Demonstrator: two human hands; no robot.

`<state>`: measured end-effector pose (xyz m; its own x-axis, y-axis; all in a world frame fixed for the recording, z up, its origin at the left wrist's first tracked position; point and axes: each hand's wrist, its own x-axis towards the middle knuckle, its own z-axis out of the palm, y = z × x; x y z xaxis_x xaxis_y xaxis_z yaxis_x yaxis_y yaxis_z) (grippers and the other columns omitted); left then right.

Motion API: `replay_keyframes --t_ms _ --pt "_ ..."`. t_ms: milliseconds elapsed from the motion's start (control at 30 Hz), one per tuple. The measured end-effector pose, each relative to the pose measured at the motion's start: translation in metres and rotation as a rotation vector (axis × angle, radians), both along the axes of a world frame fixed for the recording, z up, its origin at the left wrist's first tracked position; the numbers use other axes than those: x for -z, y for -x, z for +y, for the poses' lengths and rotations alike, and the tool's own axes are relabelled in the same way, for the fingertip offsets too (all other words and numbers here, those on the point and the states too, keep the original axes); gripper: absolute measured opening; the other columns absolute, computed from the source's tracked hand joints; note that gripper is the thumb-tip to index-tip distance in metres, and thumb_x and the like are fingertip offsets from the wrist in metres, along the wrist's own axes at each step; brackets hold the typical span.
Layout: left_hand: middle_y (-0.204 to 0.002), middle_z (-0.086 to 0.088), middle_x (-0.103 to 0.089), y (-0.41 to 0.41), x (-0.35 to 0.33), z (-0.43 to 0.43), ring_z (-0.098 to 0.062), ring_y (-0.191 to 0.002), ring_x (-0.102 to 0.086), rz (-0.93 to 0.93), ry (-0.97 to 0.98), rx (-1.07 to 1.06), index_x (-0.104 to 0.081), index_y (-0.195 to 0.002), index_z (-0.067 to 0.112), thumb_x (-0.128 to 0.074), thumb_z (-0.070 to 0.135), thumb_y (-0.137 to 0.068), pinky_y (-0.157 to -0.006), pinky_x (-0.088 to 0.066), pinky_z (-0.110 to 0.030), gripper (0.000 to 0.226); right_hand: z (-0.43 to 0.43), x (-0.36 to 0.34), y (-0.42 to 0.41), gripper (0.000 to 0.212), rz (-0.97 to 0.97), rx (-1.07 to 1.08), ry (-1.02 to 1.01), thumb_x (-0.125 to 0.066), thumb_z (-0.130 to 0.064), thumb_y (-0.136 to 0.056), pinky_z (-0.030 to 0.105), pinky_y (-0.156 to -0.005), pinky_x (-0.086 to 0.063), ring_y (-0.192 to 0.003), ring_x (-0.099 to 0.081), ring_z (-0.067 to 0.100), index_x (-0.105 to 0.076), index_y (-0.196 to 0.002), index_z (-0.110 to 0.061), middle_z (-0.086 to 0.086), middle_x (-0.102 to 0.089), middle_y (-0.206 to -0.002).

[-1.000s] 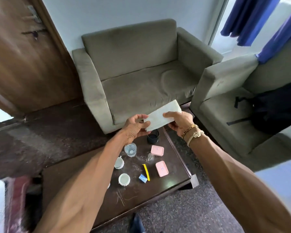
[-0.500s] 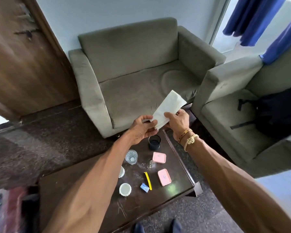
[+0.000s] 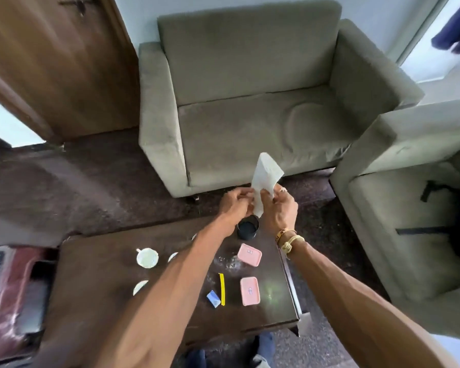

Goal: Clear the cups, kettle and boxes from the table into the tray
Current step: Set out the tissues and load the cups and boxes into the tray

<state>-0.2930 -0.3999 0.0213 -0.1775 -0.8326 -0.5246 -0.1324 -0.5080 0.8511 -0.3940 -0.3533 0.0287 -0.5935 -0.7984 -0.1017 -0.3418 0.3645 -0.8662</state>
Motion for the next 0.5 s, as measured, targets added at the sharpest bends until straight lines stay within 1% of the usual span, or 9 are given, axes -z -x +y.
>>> replay_keyframes --t_ms 100,133,200,267,300,333,400,433,500 --pt "-0.115 -0.017 -0.07 0.013 0.024 -0.002 -0.031 -0.105 -0.068 0.111 -0.135 -0.103 -0.065 -0.12 0.01 -0.055 0.007 -0.097 -0.089 -0.057 -0.042 0.025 -0.007 0.026 0.003 0.019 0.011 -0.07 -0.046 -0.064 -0.029 -0.092 0.028 -0.06 -0.043 -0.061 -0.057 0.017 -0.061 -0.075 -0.021 -0.007 -0.06 -0.065" --pt "-0.117 -0.017 -0.069 0.016 0.034 -0.002 -0.031 -0.108 -0.067 0.12 -0.158 -0.127 -0.065 -0.121 0.011 -0.054 0.006 -0.097 -0.091 -0.056 -0.043 0.027 -0.008 0.036 0.003 0.025 0.018 -0.088 -0.061 -0.066 -0.027 -0.091 0.02 -0.054 -0.038 -0.055 -0.052 0.012 -0.055 -0.069 -0.023 -0.01 -0.055 -0.059" --pt "-0.116 -0.017 -0.069 0.02 0.054 -0.001 -0.03 -0.105 -0.066 0.13 -0.206 -0.171 -0.065 -0.123 0.013 -0.052 0.006 -0.098 -0.094 -0.055 -0.045 0.029 -0.01 0.056 0.003 0.026 -0.014 -0.111 -0.085 -0.067 -0.023 -0.09 0.009 -0.047 -0.035 -0.049 -0.046 0.003 -0.053 -0.068 -0.023 -0.014 -0.05 -0.055" --pt "-0.108 -0.016 -0.069 0.022 0.071 0.003 -0.027 -0.092 -0.065 0.17 -0.248 -0.208 -0.066 -0.119 0.013 -0.048 0.008 -0.1 -0.085 -0.055 -0.041 0.027 -0.01 0.076 0.004 0.017 -0.066 -0.142 -0.117 -0.066 -0.025 -0.09 0.004 -0.048 -0.035 -0.052 -0.052 -0.001 -0.059 -0.075 -0.02 -0.014 -0.055 -0.063" --pt "-0.104 -0.015 -0.068 0.023 0.079 0.004 -0.024 -0.085 -0.064 0.19 -0.267 -0.222 -0.066 -0.116 0.013 -0.046 0.009 -0.101 -0.078 -0.055 -0.038 0.025 -0.011 0.086 0.004 0.015 -0.087 -0.169 -0.136 -0.064 -0.028 -0.091 0.005 -0.05 -0.036 -0.056 -0.056 -0.001 -0.06 -0.079 -0.021 -0.01 -0.058 -0.068" --pt "-0.102 -0.015 -0.067 0.024 0.087 0.005 -0.023 -0.083 -0.063 0.21 -0.289 -0.244 -0.066 -0.114 0.013 -0.046 0.009 -0.102 -0.075 -0.053 -0.035 0.024 -0.012 0.097 0.004 0.013 -0.103 -0.2 -0.162 -0.061 -0.029 -0.093 0.007 -0.054 -0.037 -0.062 -0.059 0.003 -0.062 -0.085 -0.019 -0.006 -0.061 -0.075" --pt "-0.103 -0.015 -0.066 0.027 0.105 0.004 -0.027 -0.09 -0.063 0.236 -0.327 -0.305 -0.065 -0.117 0.009 -0.046 0.009 -0.102 -0.076 -0.051 -0.035 0.025 -0.013 0.118 0.004 0.018 -0.149 -0.248 -0.202 -0.057 -0.028 -0.098 0.029 -0.07 -0.049 -0.076 -0.064 0.02 -0.062 -0.101 -0.012 0.0 -0.064 -0.088" --pt "-0.105 -0.016 -0.066 0.029 0.114 0.003 -0.028 -0.094 -0.061 0.237 -0.337 -0.319 -0.065 -0.12 0.006 -0.047 0.008 -0.101 -0.077 -0.051 -0.035 0.026 -0.015 0.128 0.004 0.02 -0.18 -0.258 -0.214 -0.055 -0.027 -0.098 0.039 -0.074 -0.052 -0.08 -0.065 0.027 -0.06 -0.106 -0.009 0.004 -0.066 -0.091" --pt "-0.108 -0.018 -0.063 0.035 0.129 0.001 -0.028 -0.092 -0.059 0.228 -0.351 -0.34 -0.063 -0.123 0.003 -0.049 0.007 -0.1 -0.074 -0.048 -0.032 0.027 -0.017 0.146 0.005 0.022 -0.213 -0.252 -0.257 -0.053 -0.024 -0.097 0.05 -0.08 -0.053 -0.086 -0.065 0.035 -0.058 -0.111 -0.008 0.012 -0.068 -0.095"
